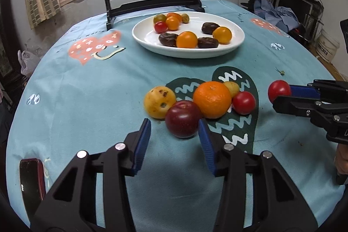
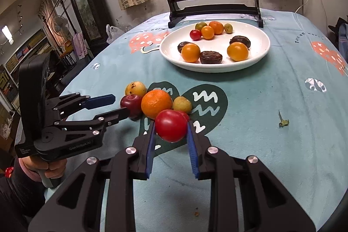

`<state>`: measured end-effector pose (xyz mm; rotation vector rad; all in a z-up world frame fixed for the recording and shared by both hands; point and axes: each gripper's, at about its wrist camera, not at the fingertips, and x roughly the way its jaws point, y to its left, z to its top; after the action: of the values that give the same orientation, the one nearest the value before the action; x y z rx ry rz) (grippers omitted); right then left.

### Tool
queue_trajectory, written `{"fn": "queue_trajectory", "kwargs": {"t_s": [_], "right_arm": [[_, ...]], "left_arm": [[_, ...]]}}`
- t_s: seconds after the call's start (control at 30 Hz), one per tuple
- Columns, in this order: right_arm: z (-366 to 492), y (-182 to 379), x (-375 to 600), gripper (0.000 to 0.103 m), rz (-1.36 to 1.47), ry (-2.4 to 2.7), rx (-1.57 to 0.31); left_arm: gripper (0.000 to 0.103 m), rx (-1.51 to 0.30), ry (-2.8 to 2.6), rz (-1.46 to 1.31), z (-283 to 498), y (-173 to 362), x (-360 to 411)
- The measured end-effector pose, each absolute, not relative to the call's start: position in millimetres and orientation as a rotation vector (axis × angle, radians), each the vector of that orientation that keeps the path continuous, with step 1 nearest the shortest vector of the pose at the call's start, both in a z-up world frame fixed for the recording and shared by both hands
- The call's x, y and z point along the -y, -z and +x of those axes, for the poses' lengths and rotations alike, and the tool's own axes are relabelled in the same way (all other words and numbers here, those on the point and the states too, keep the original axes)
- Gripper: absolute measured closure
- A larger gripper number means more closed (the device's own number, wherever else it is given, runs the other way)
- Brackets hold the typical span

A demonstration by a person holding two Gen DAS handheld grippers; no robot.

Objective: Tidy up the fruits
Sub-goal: 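Grasp the dark red plum with the left gripper while the right gripper holds the tomato, then carry both fruits over the white plate and open both grippers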

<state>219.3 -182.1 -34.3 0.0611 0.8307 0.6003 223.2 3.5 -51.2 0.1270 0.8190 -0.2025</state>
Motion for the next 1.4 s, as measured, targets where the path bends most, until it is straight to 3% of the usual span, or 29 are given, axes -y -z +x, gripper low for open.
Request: {"fn": "queue_trajectory", "kwargs": {"t_s": [0.47, 1.0, 1.23, 1.4], "right_arm": [[213.1, 32.5, 181.4, 0.075, 0.060, -0.598, -0.825], [219.6, 34.4, 172.3, 0.075, 0.044, -0.614, -0.828], [271.9, 8.3, 167.8, 0.075, 0.026, -0.501, -0.696], [328.1, 7.4, 177.4, 0.075, 0.062, -0.416, -0.674]], "left_arm": [[0.064, -0.857, 0.250, 0.143, 241.4, 60.8, 6.0], [0.064, -0.815, 0.316, 0.037, 216.7, 38.8, -2.3], [0.064, -0.743, 0.268, 0.059, 280.1, -7.9, -0.7], [0.064, -0.749, 0.225, 0.056, 347.4, -12.8, 7.2]]}}
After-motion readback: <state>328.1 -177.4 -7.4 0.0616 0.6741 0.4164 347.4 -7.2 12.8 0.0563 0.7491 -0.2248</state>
